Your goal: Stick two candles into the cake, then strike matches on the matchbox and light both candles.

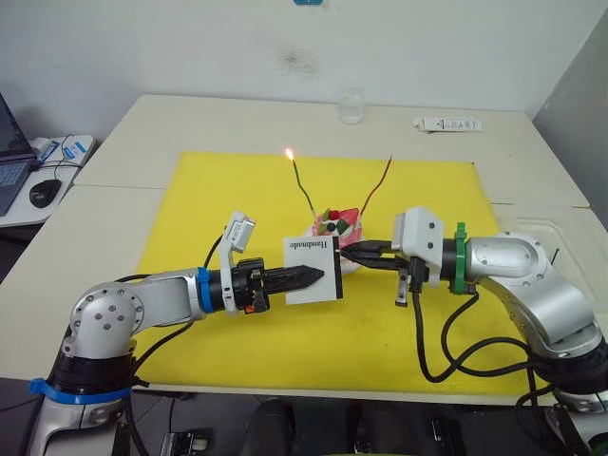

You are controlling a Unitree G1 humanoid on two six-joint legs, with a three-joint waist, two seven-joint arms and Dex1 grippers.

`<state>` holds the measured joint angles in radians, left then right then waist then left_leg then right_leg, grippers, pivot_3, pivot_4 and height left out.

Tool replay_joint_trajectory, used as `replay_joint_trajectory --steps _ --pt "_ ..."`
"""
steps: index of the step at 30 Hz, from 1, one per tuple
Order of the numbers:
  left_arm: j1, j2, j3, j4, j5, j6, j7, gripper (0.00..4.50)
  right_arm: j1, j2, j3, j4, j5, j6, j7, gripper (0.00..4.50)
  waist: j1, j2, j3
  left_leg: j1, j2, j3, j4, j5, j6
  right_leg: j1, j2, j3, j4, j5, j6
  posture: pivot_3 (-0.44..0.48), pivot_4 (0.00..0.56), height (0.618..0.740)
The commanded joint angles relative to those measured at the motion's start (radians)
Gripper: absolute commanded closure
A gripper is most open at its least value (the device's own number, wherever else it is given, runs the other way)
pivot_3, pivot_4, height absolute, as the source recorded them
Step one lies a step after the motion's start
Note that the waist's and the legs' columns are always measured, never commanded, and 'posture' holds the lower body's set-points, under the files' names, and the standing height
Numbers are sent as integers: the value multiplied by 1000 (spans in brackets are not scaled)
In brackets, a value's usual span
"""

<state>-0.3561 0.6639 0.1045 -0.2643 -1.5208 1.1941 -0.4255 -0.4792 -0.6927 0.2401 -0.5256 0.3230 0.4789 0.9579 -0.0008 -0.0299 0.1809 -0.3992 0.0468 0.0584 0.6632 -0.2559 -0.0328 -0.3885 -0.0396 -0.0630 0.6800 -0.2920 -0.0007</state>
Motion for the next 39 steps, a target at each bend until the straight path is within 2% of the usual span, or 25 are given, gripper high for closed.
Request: replay_joint_trajectory --steps 1,4,6,12,22,39 --pt "-8 -3 15 -12 -18 -6 -11 4500 44 -117 55 -111 16 -66 178 4483 2 0 0 0 0 0 0 0 0 0 0 0 0 0 0 0 150 740" --pt "-10 2 15 -10 -12 -3 -18 4500 123 -329 6 -159 57 -96 372 4483 12 1 0 -1 -1 0 0 -1 1 0 -1 -1 -2 -1 1 0 150 740" --pt "-10 5 21 -4 -7 -8 -16 4500 111 -355 -71 -112 135 -37 370 4483 9 -1 1 -1 -1 0 1 -2 4 1 -2 -1 -2 -1 1 0 150 740" --pt "5 -2 23 -11 7 -17 -17 4500 -52 -176 -142 65 134 22 163 4483 -5 -1 1 3 2 -1 -1 2 0 1 3 0 1 0 1 0 150 740" --pt "-11 -13 21 -10 3 -15 -9 4500 -80 -70 -54 -11 55 67 28 4483 3 -1 1 0 0 -1 0 5 -2 0 0 0 -1 2 -4 0 150 740" --pt "-3 -15 25 -17 -1 -12 -9 4500 -96 -20 -10 1 -10 46 19 4483 1 -1 1 0 0 -1 -1 4 -1 0 0 -1 0 2 -4 0 150 740"
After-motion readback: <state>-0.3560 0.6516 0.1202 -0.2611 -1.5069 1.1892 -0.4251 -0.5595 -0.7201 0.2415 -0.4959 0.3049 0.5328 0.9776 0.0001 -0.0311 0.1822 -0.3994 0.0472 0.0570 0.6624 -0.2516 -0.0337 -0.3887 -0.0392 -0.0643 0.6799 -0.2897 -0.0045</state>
